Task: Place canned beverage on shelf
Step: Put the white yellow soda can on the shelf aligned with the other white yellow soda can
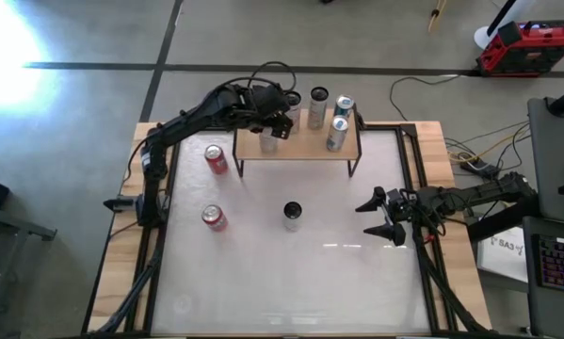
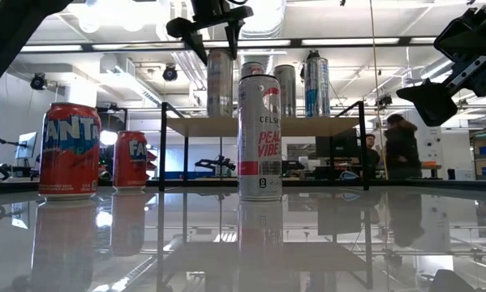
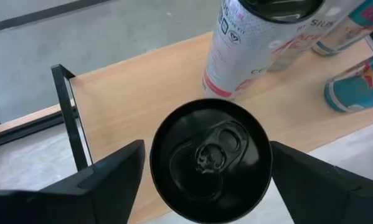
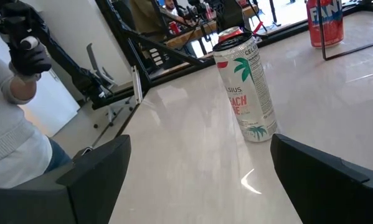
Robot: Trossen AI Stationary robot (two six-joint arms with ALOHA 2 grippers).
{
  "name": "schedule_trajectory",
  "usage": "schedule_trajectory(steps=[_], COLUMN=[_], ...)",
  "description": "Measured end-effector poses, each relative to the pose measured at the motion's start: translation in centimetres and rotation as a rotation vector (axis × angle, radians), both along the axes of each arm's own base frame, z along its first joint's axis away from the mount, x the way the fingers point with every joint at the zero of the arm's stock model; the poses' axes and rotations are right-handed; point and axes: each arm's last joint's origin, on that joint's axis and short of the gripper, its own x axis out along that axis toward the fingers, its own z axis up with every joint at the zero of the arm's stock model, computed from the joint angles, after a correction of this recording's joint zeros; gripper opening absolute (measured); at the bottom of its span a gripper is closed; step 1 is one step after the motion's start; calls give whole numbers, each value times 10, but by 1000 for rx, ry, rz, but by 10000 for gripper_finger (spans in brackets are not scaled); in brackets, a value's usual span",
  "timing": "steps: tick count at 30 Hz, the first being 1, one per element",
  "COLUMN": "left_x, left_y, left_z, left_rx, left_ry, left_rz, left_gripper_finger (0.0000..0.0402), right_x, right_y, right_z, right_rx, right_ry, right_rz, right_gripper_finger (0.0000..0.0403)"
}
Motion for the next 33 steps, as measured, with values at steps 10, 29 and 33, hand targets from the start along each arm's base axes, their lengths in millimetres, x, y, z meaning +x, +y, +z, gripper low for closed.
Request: schedule_trajectory(steps=[10,29,33], left_x=[5,22,24], left_y=[-15,-54,-57], left_z=[1,-46,-59], left_rx=[82,348,389], left_ry=[-13,3,-12], left_rz=[67,308,354], left_gripper_finger=[387,400,400], right_x=[0,0,0], right_y=[0,0,0], right_z=[0,0,0], right_rx=[0,0,0], right_ry=[0,0,1], right_rz=[0,0,0], right_gripper_finger=[370,370,370])
